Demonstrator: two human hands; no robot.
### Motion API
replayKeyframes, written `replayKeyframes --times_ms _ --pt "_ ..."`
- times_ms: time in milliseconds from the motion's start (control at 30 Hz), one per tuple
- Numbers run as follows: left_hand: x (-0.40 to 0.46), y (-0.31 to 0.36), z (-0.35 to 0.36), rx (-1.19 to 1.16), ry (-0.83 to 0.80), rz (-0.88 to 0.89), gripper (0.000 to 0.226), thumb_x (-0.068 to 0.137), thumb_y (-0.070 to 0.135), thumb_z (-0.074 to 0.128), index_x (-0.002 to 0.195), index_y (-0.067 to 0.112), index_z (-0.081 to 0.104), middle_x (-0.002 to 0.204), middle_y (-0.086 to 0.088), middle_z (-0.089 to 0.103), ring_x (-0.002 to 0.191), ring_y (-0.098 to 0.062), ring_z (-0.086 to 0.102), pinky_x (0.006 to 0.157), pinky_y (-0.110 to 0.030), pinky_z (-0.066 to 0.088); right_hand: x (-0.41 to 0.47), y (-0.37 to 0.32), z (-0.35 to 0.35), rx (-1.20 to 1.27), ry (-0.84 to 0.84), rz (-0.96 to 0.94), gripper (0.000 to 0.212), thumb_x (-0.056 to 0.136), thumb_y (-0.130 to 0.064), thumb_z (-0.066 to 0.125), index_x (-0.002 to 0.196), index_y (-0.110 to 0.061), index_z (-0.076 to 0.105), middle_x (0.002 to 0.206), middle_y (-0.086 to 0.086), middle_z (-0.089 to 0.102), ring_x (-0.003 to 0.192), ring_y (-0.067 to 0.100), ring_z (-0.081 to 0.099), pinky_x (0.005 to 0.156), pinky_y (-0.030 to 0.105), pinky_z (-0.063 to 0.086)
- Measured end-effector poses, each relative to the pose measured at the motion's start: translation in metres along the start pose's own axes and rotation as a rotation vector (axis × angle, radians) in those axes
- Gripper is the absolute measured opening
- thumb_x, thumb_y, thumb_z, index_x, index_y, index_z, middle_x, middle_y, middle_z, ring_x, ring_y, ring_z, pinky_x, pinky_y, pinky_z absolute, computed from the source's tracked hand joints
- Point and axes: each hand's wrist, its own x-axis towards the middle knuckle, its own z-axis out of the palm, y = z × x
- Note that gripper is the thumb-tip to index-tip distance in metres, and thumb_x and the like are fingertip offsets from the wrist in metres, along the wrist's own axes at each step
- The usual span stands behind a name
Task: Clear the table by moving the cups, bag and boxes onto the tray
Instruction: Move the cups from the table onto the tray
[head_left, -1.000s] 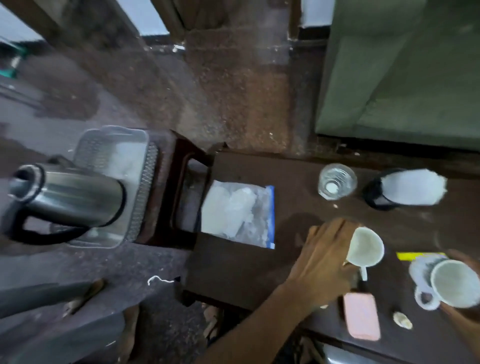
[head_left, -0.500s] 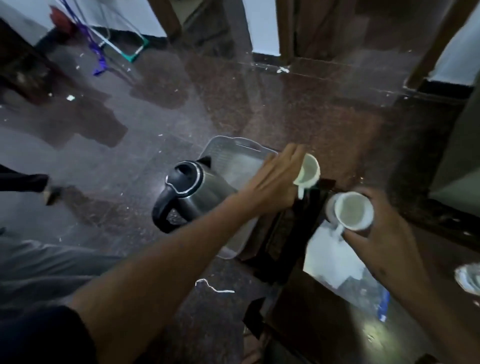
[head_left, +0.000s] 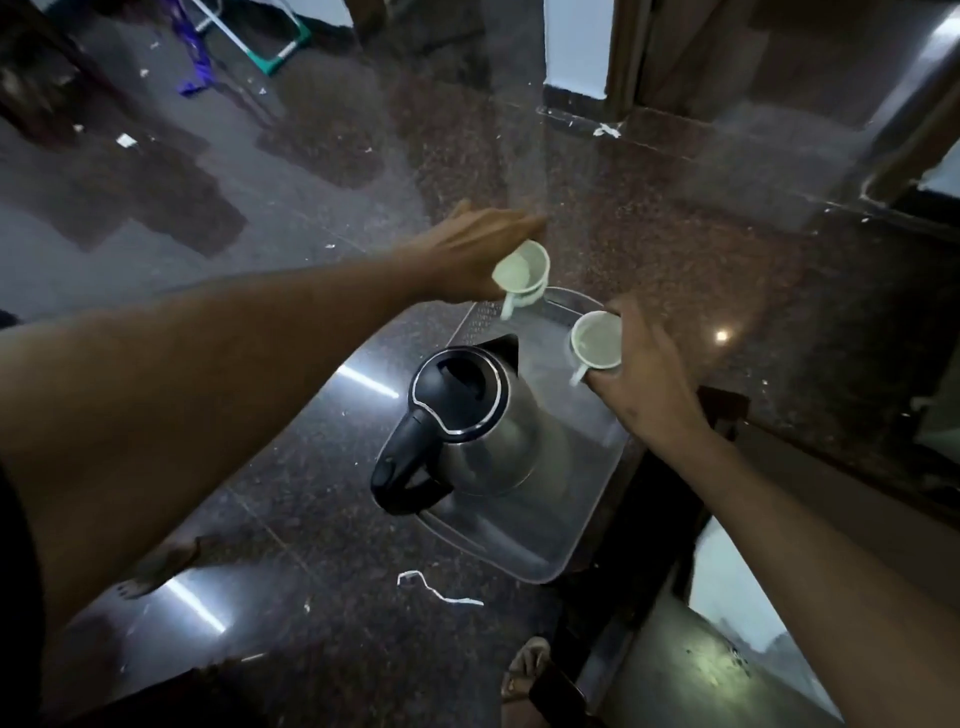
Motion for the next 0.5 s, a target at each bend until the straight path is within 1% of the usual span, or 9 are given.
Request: replayKeyframes --times_ms 67,133,167,200,233,300,333,433,500 --pt "-0.007 -0.015 0.019 -0.001 0.004 0.004 0.047 0.085 0.042 0.073 0.123 0.022 0.053 0.115 -0.002 0.066 0.103 -0.027 0.066 0.085 -0.042 0.036 0.006 0.004 0.015 -0.005 -0.017 0.008 0.070 0.071 -0.025 0.087 0.129 -0.019 0.049 0.116 0.011 0.067 0.104 0.033 0.063 0.085 0.036 0.048" --pt "-0.012 -0.024 0.037 0.008 0.001 0.011 0.045 0.085 0.039 0.073 0.124 0.025 0.054 0.115 -0.001 0.067 0.104 -0.027 0.065 0.085 -0.040 0.030 0.012 0.009 0.027 -0.033 -0.041 0.012 0.069 0.071 -0.021 0.085 0.131 -0.017 0.050 0.117 0.009 0.067 0.107 0.028 0.062 0.082 0.025 0.037" --pt "-0.014 -0.026 0.044 0.019 -0.002 0.016 0.046 0.085 0.038 0.073 0.126 0.027 0.055 0.116 -0.001 0.067 0.107 -0.026 0.064 0.085 -0.040 0.030 0.015 0.012 0.033 -0.047 -0.050 0.010 0.069 0.071 -0.019 0.085 0.131 -0.016 0.051 0.119 0.008 0.067 0.108 0.026 0.061 0.082 0.022 0.034" --pt "-0.015 -0.028 0.051 0.034 -0.009 0.021 0.048 0.085 0.038 0.074 0.129 0.028 0.056 0.117 -0.001 0.065 0.110 -0.026 0.063 0.086 -0.041 0.031 0.017 0.014 0.038 -0.062 -0.056 0.003 0.069 0.071 -0.018 0.084 0.132 -0.016 0.051 0.121 0.008 0.066 0.110 0.026 0.060 0.084 0.021 0.034" --pt "-0.016 -0.029 0.058 0.048 -0.021 0.023 0.052 0.085 0.039 0.075 0.132 0.028 0.056 0.120 -0.002 0.062 0.113 -0.027 0.061 0.087 -0.043 0.033 0.019 0.016 0.042 -0.080 -0.063 -0.001 0.070 0.071 -0.017 0.084 0.133 -0.016 0.051 0.125 0.008 0.064 0.113 0.026 0.059 0.088 0.023 0.037" --pt "-0.019 -0.030 0.068 0.060 -0.042 0.018 0.058 0.084 0.042 0.077 0.136 0.030 0.057 0.127 -0.004 0.056 0.121 -0.028 0.057 0.094 -0.047 0.036 0.022 0.017 0.050 -0.114 -0.076 -0.008 0.073 0.072 -0.017 0.085 0.136 -0.018 0.050 0.131 0.007 0.061 0.120 0.029 0.056 0.099 0.035 0.043" --pt "-0.020 -0.030 0.072 0.072 -0.045 0.016 0.060 0.084 0.044 0.077 0.139 0.031 0.058 0.133 -0.006 0.054 0.125 -0.029 0.055 0.097 -0.049 0.037 0.023 0.017 0.053 -0.130 -0.080 -0.011 0.074 0.073 -0.017 0.085 0.137 -0.020 0.048 0.133 0.006 0.059 0.122 0.030 0.054 0.101 0.039 0.045" --pt "-0.021 -0.028 0.081 0.125 -0.046 0.009 0.064 0.086 0.049 0.076 0.143 0.030 0.058 0.153 -0.012 0.046 0.142 -0.034 0.045 0.106 -0.054 0.036 0.027 0.015 0.058 -0.166 -0.102 0.005 0.075 0.075 -0.018 0.085 0.139 -0.023 0.047 0.138 0.004 0.056 0.123 0.031 0.052 0.099 0.045 0.049" --pt "-0.020 -0.027 0.086 0.134 -0.051 0.001 0.062 0.088 0.053 0.073 0.143 0.030 0.058 0.161 -0.014 0.039 0.150 -0.035 0.037 0.109 -0.055 0.034 0.030 0.014 0.061 -0.177 -0.116 0.020 0.074 0.076 -0.015 0.083 0.140 -0.022 0.046 0.140 0.005 0.053 0.125 0.031 0.051 0.098 0.048 0.050"
